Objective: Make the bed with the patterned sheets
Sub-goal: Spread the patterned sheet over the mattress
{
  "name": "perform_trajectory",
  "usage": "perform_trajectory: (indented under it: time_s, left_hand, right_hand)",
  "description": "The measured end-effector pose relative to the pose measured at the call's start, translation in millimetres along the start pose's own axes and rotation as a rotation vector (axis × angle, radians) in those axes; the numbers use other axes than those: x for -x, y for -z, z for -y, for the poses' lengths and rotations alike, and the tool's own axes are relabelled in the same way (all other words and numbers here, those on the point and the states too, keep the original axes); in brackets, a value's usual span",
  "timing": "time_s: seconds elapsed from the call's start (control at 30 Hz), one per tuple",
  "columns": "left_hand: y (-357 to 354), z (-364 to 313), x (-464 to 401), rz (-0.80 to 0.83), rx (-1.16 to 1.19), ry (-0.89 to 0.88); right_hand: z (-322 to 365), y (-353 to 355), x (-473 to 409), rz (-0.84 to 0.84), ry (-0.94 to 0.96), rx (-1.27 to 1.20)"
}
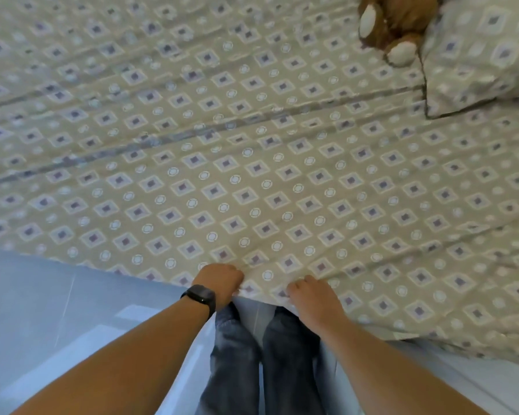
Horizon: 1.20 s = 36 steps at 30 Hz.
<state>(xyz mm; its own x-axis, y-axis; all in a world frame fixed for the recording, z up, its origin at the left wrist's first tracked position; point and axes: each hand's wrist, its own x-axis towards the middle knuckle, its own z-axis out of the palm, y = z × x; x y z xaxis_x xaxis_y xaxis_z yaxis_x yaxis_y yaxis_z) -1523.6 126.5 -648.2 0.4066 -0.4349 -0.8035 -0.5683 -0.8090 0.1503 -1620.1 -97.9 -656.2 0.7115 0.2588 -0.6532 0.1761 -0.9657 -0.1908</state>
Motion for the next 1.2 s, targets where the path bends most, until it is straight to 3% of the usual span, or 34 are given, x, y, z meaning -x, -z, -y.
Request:
perform_trajectory:
  time_s: [0.17, 0.23, 0.47, 0.57, 0.67, 0.77, 0.83, 0.9, 1.03, 1.2]
  left_hand:
    - [-17, -17, 23, 0.178, -0.012, -0.063]
    - [-30, -33, 32, 0.203, 0.004, -0.074]
    - [-31, -56, 15, 0.115, -0.022, -0.06]
    - [-24, -75, 17, 0.086, -0.032, -0.109]
    - [2, -114, 10, 0.008, -0.04, -0.205]
    - [29, -175, -12, -0.072, 0.001, -0.332]
    - [40, -224, -30, -0.113, 0.058, -0.391]
    - [42, -275, -46, -0.086, 0.077, -0.405]
    - [23, -346, -79, -0.047, 0.034, -0.322]
    - [13, -358, -90, -0.03, -0.113, -0.343]
  right_hand:
    - [17, -5, 28, 0.152, 0.081, -0.003]
    - [21, -14, 41, 0.203, 0.03, -0.049]
    - [-3, -27, 47, 0.004, -0.003, -0.327]
    - [-41, -38, 69, -0.211, -0.174, -0.451]
    - [-105, -50, 105, -0.375, -0.428, -0.307]
    - [-163, -61, 145, -0.138, -0.544, -0.126]
    - [-186, -68, 162, 0.018, -0.488, -0.033]
    - [-198, -75, 172, 0.067, -0.412, 0.036]
    - [-219, -89, 175, -0.091, -0.329, 0.16]
    - [-231, -101, 186, -0.146, -0.173, 0.08]
